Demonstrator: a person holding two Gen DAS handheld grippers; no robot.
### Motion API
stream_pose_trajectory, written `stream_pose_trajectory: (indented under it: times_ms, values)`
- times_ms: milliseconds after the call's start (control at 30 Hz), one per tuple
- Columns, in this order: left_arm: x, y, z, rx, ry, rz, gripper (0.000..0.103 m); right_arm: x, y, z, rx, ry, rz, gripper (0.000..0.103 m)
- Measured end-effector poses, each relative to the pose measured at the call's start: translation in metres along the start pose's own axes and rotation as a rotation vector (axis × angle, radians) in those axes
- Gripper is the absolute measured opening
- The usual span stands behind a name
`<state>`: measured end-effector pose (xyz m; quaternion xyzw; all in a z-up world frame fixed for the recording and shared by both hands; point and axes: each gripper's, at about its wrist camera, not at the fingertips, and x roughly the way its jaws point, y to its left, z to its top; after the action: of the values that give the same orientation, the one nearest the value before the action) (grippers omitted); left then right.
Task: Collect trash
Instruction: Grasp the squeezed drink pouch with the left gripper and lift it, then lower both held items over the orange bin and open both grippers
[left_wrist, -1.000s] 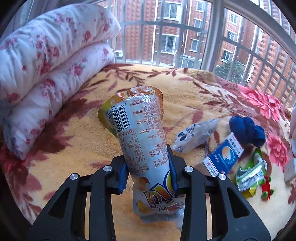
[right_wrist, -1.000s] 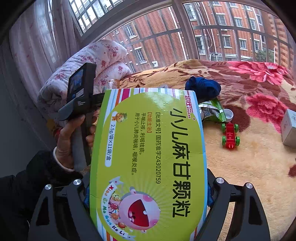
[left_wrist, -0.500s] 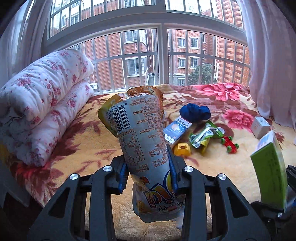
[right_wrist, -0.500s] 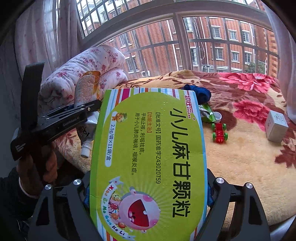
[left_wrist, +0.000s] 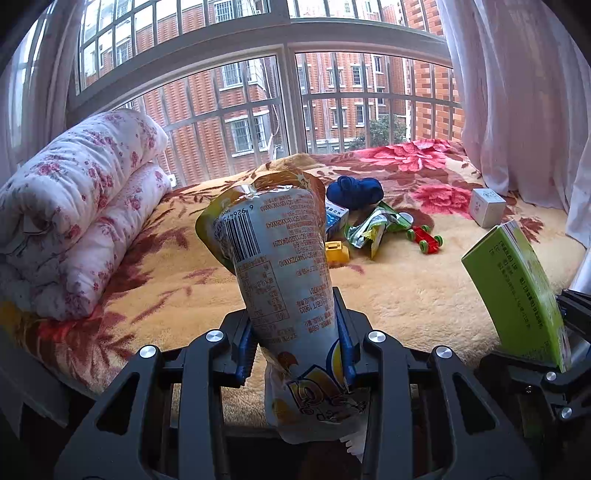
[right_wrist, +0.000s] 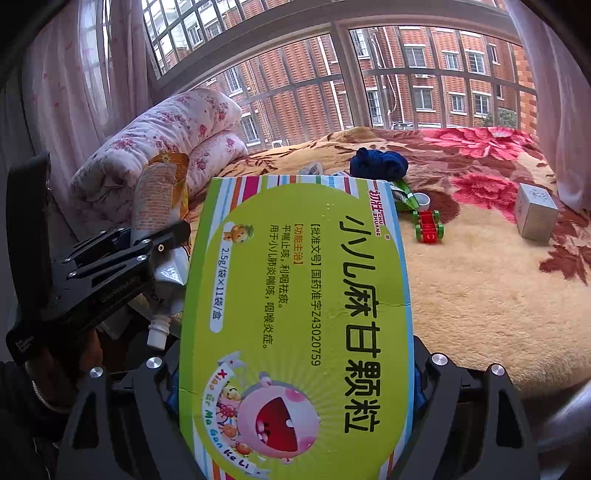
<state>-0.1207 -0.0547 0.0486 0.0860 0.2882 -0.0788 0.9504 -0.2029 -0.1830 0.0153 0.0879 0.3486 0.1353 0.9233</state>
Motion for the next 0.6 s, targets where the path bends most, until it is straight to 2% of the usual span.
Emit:
stream_pose_trajectory:
  times_ms: [600]
  values:
    - [-0.035,-0.01,-0.057,0.082,0.053,-0.061,0.034,-0.024,0.017,-0.051,0.028,0.012,-0.019,0.083]
